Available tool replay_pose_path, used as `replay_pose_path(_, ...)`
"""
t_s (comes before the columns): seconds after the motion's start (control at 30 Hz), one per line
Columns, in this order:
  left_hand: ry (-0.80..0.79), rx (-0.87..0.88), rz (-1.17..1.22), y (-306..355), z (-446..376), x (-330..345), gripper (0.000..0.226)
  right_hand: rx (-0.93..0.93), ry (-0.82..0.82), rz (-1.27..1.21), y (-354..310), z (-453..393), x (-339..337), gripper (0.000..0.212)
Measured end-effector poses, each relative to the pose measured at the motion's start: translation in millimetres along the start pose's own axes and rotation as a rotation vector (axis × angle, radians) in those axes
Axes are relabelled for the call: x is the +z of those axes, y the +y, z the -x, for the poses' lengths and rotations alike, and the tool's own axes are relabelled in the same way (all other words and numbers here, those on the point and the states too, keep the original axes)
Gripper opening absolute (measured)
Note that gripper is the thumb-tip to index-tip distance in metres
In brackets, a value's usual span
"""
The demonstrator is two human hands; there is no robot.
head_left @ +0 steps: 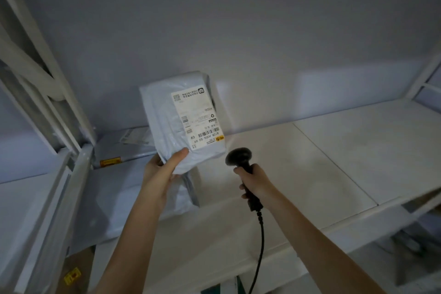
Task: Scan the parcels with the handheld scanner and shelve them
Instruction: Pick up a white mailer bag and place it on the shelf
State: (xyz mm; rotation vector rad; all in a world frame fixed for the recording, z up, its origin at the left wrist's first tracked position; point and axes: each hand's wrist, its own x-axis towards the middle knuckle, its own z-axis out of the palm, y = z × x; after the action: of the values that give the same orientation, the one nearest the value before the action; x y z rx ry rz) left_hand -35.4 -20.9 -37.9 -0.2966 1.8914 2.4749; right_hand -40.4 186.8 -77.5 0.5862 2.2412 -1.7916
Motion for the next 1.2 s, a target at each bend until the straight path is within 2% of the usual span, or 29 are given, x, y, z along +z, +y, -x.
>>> replay_pose_path(0.27, -0.045, -0.089, 0.010, -1.1, 19.7, 1.9, 0.028, 0.030, 0.049, 0.208, 29.7, -26.0, 6.6, 0.027)
replay_pose_path(0.37, -0.033, -0.117, 0.018, -5.1, 25.7, 8.7, 0.037, 0.016, 0.046, 0.358, 36.2, -32.0, 5.1, 0.044)
replay_pose_path(0.43, -0.037, -0.124, 0.001, -9.6, 32.1, 14.2, 0.038, 0.019, 0.054, 0.345, 37.2, -33.1, 4.1, 0.062)
replay_pose_path(0.5, -0.037, -0.123, -0.009, -13.2, 41.5, 21.3, 0.030, -0.136, 0.158, 0.329, 35.7, -26.8, -2.1, 0.066)
replay_pose_path(0.57, -0.009, -0.114, -0.017, -15.9, 50.6, 30.0, 0.030, -0.427, 0.207, 0.212, 33.6, -13.5, -15.9, 0.066)
replay_pose_path(0.67, 0.056, -0.102, 0.000, -15.4, 63.5, 48.1, 0.045, -0.715, -0.092, 0.125, 32.1, 6.6, -51.5, 0.088)
replay_pose_path(0.77, 0.054, -0.102, -0.001, -14.4, 81.1, 79.1, 0.050, -0.765, -0.342, 0.109, 19.4, 31.3, -95.3, 0.098)
replay_pose_path(0.87, 0.039, -0.087, -0.054, -13.5, 103.3, 124.0, 0.051, -0.874, -0.406, 0.008, 4.4, 49.6, -136.1, 0.094)
replay_pose_path(1.03, 0.094, 0.073, -0.105, -8.0, 151.7, 192.7, 0.052, -0.866, -0.347, -0.136, -8.6, 73.2, -187.4, 0.072)
replay_pose_path(1.13, 0.105, 0.204, -0.164, -4.8, 181.6, 216.8, 0.030, -0.888, -0.300, -0.186, -13.8, 94.8, -209.1, 0.064)
replay_pose_path(1.2, 0.083, 0.291, -0.210, -0.7, 196.6, 227.2, 0.025, -0.903, -0.289, -0.207, -16.5, 110.8, -220.8, 0.061)
